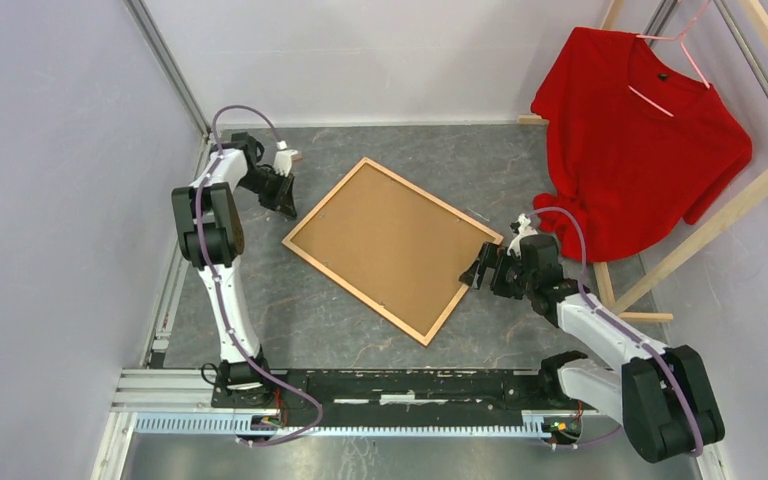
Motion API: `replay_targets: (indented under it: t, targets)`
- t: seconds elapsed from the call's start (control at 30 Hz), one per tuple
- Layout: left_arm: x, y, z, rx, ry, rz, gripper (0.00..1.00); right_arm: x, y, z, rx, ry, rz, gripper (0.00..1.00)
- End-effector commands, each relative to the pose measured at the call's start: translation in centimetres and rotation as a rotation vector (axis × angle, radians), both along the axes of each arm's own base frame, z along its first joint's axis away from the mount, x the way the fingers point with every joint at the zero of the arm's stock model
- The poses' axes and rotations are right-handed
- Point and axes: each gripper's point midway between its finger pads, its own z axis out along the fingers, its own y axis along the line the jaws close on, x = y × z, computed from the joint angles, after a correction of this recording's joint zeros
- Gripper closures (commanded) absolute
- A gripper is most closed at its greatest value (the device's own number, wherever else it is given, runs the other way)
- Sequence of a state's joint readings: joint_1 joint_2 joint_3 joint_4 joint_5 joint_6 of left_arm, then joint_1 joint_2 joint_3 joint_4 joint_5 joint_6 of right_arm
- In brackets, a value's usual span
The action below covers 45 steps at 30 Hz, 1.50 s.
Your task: Put the photo into the frame
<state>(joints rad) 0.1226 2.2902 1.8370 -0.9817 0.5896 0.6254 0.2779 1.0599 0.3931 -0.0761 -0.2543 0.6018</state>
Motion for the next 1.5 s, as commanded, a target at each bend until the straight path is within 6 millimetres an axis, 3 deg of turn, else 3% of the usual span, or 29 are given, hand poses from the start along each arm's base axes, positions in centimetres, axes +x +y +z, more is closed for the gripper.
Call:
replay_targets:
  t: [0.0, 0.27, 0.5, 0.6, 0.73, 0.87, 0.93, 1.0, 1.2, 1.47]
  targets:
    - [-2.9, -1.9, -0.4, -0.046, 0.069, -0.045, 0.79, 2.2, 1.7, 1.9, 0.114, -0.092, 0.037, 0.02]
    - [-12.2, -3.6, -0.7, -0.076, 0.163, -0.266, 0.83, 7.9, 1.0, 2.6, 0.020, -0.115, 0.047, 0.02]
    - [-20.3, -4.7, -0.1, -0.104, 0.243, -0.446, 0.82, 10.5, 0.3, 2.0, -0.055, -0.093, 0.026, 0.02]
    - [-20.6, -4.6, 0.0, -0.116, 0.240, -0.424, 0.77, 11.4, -1.0, 2.7, -0.113, -0.112, -0.032, 0.02]
    - [-18.5, -4.1, 1.5, -0.173, 0.205, -0.324, 0.56, 12.2, -3.2, 5.8, -0.186, -0.190, -0.140, 0.02]
    - [-16.2, -4.5, 3.1, -0.240, 0.170, -0.242, 0.49, 12.1, -2.9, 8.6, -0.151, -0.267, -0.152, 0.02]
    - [-15.5, -4.8, 2.9, -0.259, 0.173, -0.203, 0.47, 11.9, -1.7, 9.2, -0.117, -0.284, -0.123, 0.02]
    - [-14.8, -5.2, 2.4, -0.286, 0.181, -0.171, 0.48, 11.4, 0.7, 9.9, -0.046, -0.322, -0.067, 0.03]
    - [-14.0, -5.8, 0.7, -0.326, 0.233, -0.118, 0.56, 8.3, 11.8, 10.3, 0.121, -0.345, 0.197, 0.08]
    - [-13.7, -5.9, -0.3, -0.332, 0.255, -0.094, 0.71, 4.6, 23.5, 7.9, 0.277, -0.263, 0.428, 0.16]
